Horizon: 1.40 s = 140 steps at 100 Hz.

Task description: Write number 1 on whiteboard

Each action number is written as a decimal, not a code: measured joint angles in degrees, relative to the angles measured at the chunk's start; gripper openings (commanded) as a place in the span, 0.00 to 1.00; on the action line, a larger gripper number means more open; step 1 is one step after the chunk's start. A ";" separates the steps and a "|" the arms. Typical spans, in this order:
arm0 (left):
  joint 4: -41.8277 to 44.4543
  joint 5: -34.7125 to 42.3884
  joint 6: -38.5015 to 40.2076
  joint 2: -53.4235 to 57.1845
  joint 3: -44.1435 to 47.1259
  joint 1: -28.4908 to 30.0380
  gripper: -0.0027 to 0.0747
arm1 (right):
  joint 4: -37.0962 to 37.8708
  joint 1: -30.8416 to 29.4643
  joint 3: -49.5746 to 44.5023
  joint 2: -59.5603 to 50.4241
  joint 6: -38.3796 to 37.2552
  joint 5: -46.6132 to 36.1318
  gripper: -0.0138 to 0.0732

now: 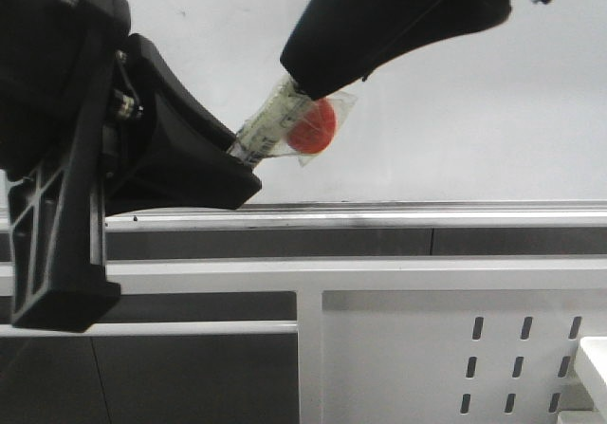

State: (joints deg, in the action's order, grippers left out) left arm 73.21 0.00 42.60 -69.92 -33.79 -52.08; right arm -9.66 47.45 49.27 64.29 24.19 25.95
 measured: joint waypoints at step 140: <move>-17.97 -23.61 -0.24 27.09 0.00 -0.13 0.01 | 0.08 -0.60 -4.62 -15.54 -5.21 -3.28 0.08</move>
State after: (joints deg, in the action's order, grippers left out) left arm 55.24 -23.61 42.36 -42.83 -33.79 -52.21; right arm -9.57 46.86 44.65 48.75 18.97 22.67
